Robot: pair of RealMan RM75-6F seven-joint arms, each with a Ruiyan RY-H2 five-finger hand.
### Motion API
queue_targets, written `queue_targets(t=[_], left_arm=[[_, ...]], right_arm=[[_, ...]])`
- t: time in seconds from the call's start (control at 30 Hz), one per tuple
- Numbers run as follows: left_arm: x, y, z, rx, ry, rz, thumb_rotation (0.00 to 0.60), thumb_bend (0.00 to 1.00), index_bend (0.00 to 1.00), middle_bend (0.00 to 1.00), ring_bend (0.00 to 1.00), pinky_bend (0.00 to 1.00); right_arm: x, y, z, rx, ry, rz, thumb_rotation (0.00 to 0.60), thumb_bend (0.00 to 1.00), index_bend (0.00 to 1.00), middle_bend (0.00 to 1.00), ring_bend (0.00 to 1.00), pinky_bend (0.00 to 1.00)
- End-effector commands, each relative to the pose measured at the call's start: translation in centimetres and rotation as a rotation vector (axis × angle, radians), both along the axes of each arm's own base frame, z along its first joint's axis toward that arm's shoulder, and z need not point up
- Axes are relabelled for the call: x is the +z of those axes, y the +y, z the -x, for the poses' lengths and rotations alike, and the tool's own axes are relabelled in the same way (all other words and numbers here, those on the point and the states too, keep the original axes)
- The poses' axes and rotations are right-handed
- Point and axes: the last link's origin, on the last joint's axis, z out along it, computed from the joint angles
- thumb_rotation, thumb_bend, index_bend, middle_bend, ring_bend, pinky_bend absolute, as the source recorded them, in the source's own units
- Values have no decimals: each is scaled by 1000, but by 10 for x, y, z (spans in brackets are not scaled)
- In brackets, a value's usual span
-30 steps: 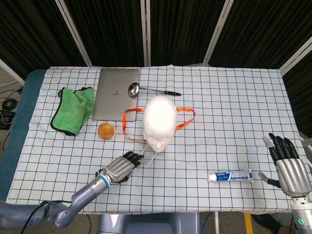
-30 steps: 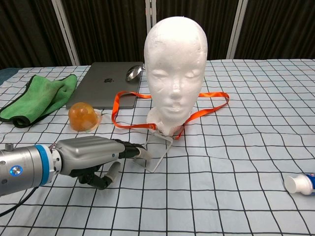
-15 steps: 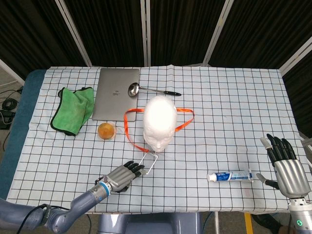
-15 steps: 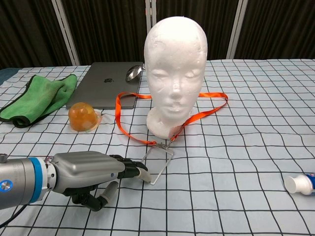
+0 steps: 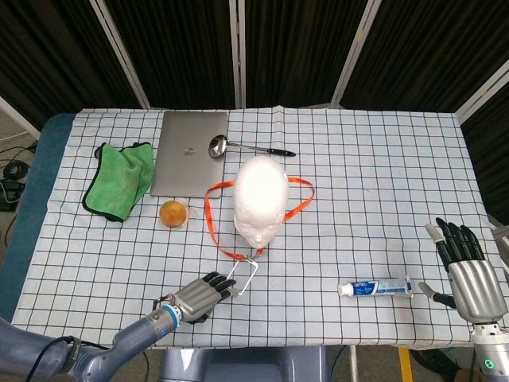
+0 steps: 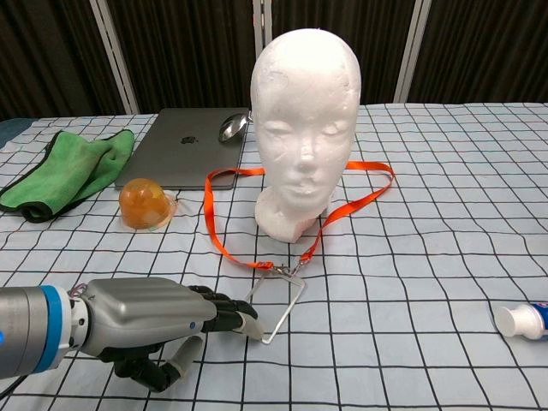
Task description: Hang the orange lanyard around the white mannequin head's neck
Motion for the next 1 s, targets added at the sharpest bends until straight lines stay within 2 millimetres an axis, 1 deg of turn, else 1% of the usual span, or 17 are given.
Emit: queue_targets(t=[0.03, 0.27, 0.5, 0.63, 0.83, 1.0], left_arm=[[0, -5, -3, -14, -5, 16, 600, 1000, 0, 0, 0, 0], [0, -17, -13, -43, -20, 55, 600, 1000, 0, 0, 0, 0], [-2, -25, -20, -45, -39, 81, 600, 1000, 0, 0, 0, 0], [1, -29, -26, -32, -73, 93, 600, 1000, 0, 0, 0, 0], [10, -24, -33, -34, -128, 57, 600, 1000, 0, 0, 0, 0], [21, -12, -33, -48, -173, -10, 600, 1000, 0, 0, 0, 0]], right_arm=[[0, 0, 0, -1, 0, 1, 600, 0, 0, 0, 0, 0], [2, 0, 0, 1, -1, 9, 600, 0, 0, 0, 0, 0], [1, 0, 0, 1, 1, 7, 600, 0, 0, 0, 0, 0], [1, 0, 0, 1, 2, 8, 600, 0, 0, 0, 0, 0], [1, 0, 0, 0, 3, 7, 600, 0, 0, 0, 0, 0], [1, 0, 0, 0, 5, 7, 600, 0, 0, 0, 0, 0]])
